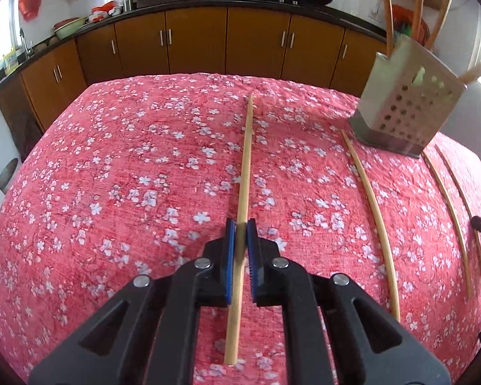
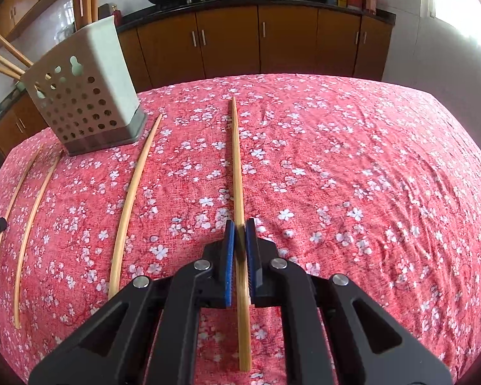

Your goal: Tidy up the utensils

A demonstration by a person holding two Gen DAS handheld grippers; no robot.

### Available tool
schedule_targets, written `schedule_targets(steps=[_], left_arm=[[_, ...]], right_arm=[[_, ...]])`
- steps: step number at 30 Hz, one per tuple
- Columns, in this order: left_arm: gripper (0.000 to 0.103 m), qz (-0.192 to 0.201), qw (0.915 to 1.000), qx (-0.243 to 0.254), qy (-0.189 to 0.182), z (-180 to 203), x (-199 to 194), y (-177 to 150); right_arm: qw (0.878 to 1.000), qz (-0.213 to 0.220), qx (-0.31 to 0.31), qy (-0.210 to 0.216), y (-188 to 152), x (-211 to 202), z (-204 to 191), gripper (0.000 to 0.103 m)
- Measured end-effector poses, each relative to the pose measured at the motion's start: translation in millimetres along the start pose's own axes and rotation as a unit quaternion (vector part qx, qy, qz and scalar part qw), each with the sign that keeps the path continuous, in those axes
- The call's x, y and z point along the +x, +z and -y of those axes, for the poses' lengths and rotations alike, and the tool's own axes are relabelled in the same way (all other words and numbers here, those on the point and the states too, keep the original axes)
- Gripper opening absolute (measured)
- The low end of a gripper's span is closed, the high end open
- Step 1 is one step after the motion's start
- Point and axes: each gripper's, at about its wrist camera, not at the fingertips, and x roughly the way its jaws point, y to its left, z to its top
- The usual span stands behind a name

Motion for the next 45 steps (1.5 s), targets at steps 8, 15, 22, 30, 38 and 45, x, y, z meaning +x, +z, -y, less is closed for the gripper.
schedule_targets(steps=[8,15,22,30,38,45], left_arm=[[0.011,0.001,0.9996,-0.022,-0.019,-10.1,-2.1,0.0],[0.015,0.002,0.9998,-0.014,-0.013,-6.2,-4.8,-1.7],[0.015,0.001,0.9998,-0.014,-0.016,-5.0,-3.8,-1.3],[0.015,0.001,0.9997,-0.015,-0.019,-6.8,-3.6,-1.5],[0.015,0.002,0.9997,-0.015,-0.019,-6.0,-3.8,-1.6],[0.015,0.001,0.9997,-0.015,-0.019,-6.4,-3.8,-1.6]], right_arm=[[1.0,0.004,-0.01,-0.012,-1.4,-3.0,-2.3,0.009],[1.0,0.003,-0.002,-0.003,-1.3,-0.9,0.2,0.009],[1.0,0.003,-0.001,-0.004,-1.7,-0.5,-0.1,0.01],[1.0,0.003,-0.002,-0.004,-1.9,-0.2,-0.7,0.01],[1.0,0.003,-0.001,-0.004,-1.5,-0.4,1.0,0.011],[1.0,0.003,-0.001,-0.004,-1.6,-0.2,1.4,0.011]])
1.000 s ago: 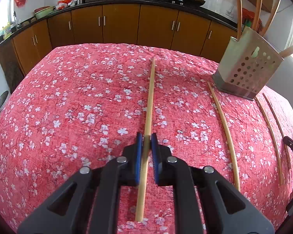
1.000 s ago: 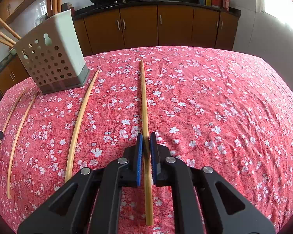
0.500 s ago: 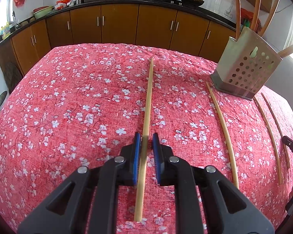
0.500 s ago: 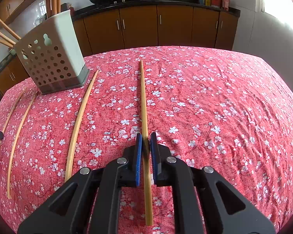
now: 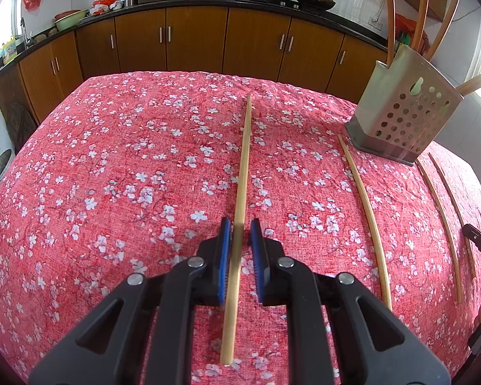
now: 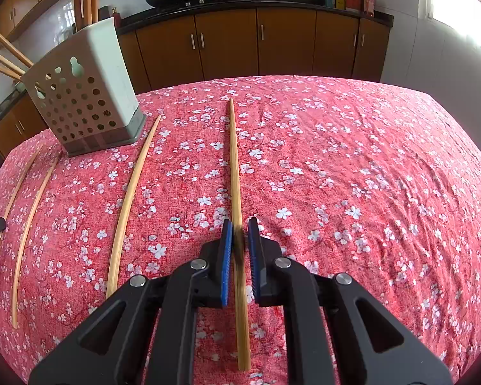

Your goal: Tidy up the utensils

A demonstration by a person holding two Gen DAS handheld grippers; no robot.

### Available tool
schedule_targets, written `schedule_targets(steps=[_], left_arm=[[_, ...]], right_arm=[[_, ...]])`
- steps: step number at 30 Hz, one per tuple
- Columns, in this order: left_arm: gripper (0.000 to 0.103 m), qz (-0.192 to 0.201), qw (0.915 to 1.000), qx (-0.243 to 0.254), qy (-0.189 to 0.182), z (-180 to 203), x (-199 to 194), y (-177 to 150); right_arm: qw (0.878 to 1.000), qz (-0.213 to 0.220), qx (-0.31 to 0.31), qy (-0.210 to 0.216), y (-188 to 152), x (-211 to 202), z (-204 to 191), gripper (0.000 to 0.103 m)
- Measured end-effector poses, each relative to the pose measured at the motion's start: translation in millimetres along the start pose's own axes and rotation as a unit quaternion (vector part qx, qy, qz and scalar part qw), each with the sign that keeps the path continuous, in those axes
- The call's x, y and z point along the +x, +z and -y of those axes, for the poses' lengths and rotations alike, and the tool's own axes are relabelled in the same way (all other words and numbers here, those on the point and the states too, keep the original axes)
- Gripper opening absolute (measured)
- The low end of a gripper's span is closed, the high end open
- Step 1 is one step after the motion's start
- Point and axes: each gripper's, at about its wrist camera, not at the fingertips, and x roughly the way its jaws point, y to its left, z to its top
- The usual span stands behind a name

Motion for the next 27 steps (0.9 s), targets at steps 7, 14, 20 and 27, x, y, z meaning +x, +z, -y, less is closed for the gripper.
schedule_targets(steps=[7,14,20,27], left_arm=[[0.015,0.0,1.0,0.0,0.0,-0.1,0.0,0.1],[0.015,0.0,1.0,0.0,0.0,-0.2,0.0,-0.1],[0.015,0.0,1.0,0.0,-0.001,-0.1,0.0,0.0],[0.015,0.0,1.0,0.0,-0.001,-0.2,0.0,-0.3]], right_arm=[[1.0,0.0,0.001,0.0,0.2,-0.3,-0.4,0.012],[1.0,0.0,0.001,0.0,0.2,-0.4,-0.8,0.012],[1.0,0.0,0.001,0.0,0.3,-0.5,-0.5,0.012],[1.0,0.0,0.001,0.0,0.6,-1.1,1.6,0.013]])
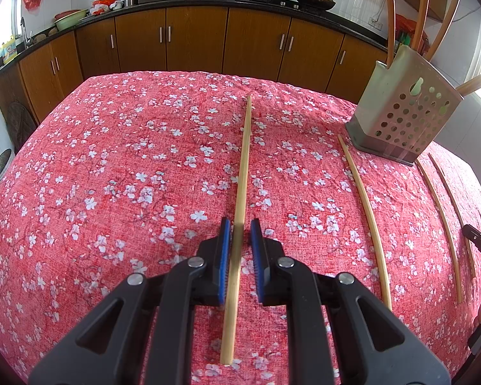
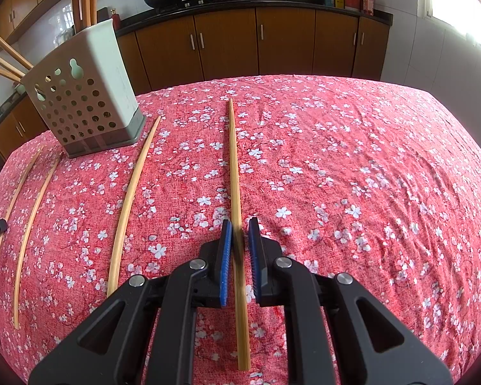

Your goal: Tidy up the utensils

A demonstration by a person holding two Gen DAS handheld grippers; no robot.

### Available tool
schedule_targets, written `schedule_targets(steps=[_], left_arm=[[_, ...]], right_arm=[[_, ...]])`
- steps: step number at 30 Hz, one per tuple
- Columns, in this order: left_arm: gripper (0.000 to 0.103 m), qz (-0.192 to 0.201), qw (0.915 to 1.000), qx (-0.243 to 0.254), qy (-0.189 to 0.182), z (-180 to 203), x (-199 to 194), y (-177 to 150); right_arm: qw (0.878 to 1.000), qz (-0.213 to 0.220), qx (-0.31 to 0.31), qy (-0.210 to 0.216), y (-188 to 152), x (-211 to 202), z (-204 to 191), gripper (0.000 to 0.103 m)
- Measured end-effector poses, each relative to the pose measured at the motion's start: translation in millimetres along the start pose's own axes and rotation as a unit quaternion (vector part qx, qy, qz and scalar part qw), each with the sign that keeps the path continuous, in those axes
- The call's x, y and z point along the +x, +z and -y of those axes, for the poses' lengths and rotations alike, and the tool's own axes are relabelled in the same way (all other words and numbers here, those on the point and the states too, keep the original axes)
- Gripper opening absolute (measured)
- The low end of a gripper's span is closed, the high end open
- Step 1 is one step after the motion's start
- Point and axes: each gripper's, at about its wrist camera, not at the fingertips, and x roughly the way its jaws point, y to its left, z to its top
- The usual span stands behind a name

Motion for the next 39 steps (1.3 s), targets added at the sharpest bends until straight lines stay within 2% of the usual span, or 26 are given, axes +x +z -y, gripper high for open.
schedule_targets(steps=[4,9,17,21,22,24,25,26,30,35,39], left_arm=[[0.015,0.0,1.0,0.0,0.0,0.1,0.0,0.0],[0.015,0.0,1.0,-0.001,-0.001,0.2,0.4,0.2],[0.017,0.0,1.0,0.0,-0.002,-0.2,-0.3,0.2],[0.019,-0.002,0.9996,0.025,0.01,8.1,-3.9,-6.3],[0.019,-0.002,0.9995,0.029,0.01,9.6,-6.0,-9.2],[0.018,-0.003,0.9994,0.032,0.008,10.7,-8.9,-13.6],[0.016,-0.003,0.9994,0.033,0.01,10.9,-10.2,-15.2],[0.009,-0.004,0.9993,0.034,0.012,10.2,-11.0,-16.3],[0.008,-0.003,0.9991,0.04,0.015,7.6,-14.4,-17.7],[0.008,0.032,0.9987,0.039,0.01,6.3,-39.0,-13.7],[0.008,0.08,0.9962,0.034,-0.001,10.0,-70.3,1.7]], right_arm=[[1.0,0.0,-0.001,0.001,0.3,0.0,0.2,0.015],[1.0,0.0,-0.009,-0.001,-0.6,0.0,-6.7,0.023],[1.0,0.0,-0.004,0.005,-2.4,0.5,-9.4,0.024],[1.0,0.0,-0.005,-0.003,-8.7,-4.5,-6.9,0.024],[1.0,0.0,-0.004,-0.002,-10.6,-6.1,-6.2,0.024],[1.0,0.0,0.0,-0.001,-14.6,-9.3,-4.5,0.009],[1.0,0.0,0.002,0.001,-15.6,-10.4,-3.1,0.009],[1.0,0.0,0.005,0.004,-16.5,-11.4,-1.8,0.008],[1.0,0.003,0.002,0.003,-17.6,-16.5,-0.7,0.008],[0.999,0.048,0.008,0.01,-12.7,-42.7,3.3,0.008],[0.996,0.09,0.017,0.017,1.7,-68.4,5.1,0.008]])
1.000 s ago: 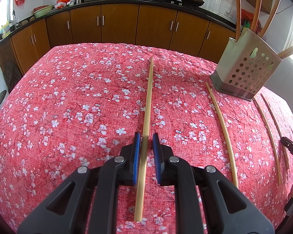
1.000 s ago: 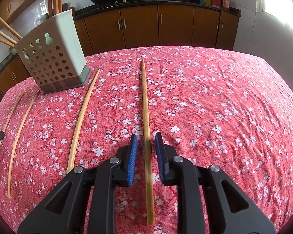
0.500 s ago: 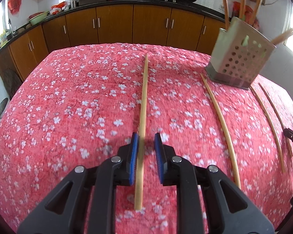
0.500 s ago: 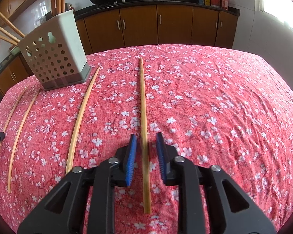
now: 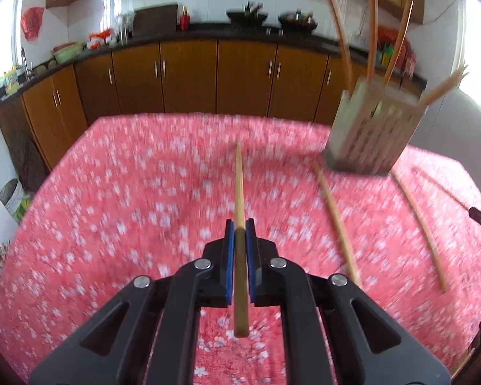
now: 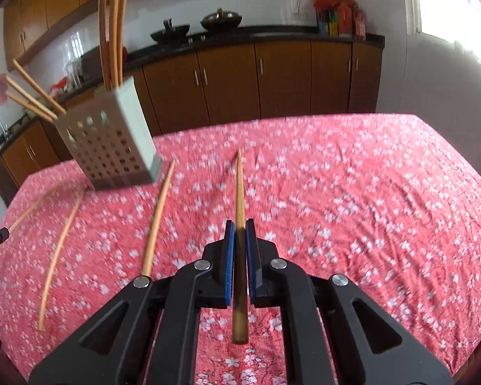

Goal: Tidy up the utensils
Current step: 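Lift both held chopsticks upright and carry them over the holder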

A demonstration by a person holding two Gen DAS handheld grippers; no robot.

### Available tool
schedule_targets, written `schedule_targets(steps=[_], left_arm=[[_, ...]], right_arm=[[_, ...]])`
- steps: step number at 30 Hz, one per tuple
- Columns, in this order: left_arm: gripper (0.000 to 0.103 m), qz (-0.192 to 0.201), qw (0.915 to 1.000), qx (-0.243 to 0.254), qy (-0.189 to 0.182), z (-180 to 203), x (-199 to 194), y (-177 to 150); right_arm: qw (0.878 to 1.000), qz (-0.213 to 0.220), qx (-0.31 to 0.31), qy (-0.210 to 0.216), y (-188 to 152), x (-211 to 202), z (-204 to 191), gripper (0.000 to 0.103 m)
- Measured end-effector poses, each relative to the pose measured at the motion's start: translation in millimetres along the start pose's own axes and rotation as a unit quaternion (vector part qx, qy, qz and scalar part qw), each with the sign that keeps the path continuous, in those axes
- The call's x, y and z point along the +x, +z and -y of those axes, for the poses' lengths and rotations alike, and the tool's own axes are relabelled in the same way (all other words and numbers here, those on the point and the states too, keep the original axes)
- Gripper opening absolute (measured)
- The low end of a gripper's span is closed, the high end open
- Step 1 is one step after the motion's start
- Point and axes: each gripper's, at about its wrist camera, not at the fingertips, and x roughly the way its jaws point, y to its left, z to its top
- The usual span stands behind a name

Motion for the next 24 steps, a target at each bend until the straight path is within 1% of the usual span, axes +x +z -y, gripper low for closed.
schedule_targets(steps=[5,8,13,17,21,24], left_arm=[[0.008,0.066,0.9973,-0.023,-0.021,4.3,-38.6,34.3],[0.008,0.089,0.9952,-0.027,-0.029,8.6,-51.5,53.3],[0.008,0.106,0.9937,-0.015,-0.034,16.3,-60.1,74.4],[0.008,0.119,0.992,-0.006,-0.042,23.3,-68.4,89.2],[0.008,0.139,0.9885,0.002,-0.059,33.5,-85.9,105.0],[0.008,0.156,0.9845,0.001,-0.08,42.2,-99.6,116.1]], right_arm=[[0.998,0.055,0.003,0.01,23.6,-27.3,-3.1,0.007],[0.997,0.078,0.0,0.016,35.6,-37.2,-6.5,0.007],[0.995,0.098,-0.006,0.02,47.1,-44.8,-11.3,0.007],[0.993,0.115,-0.004,0.033,59.0,-53.9,-18.7,0.007],[0.988,0.141,-0.002,0.063,74.9,-70.0,-26.5,0.007],[0.982,0.164,0.003,0.097,91.4,-86.4,-35.1,0.007]])
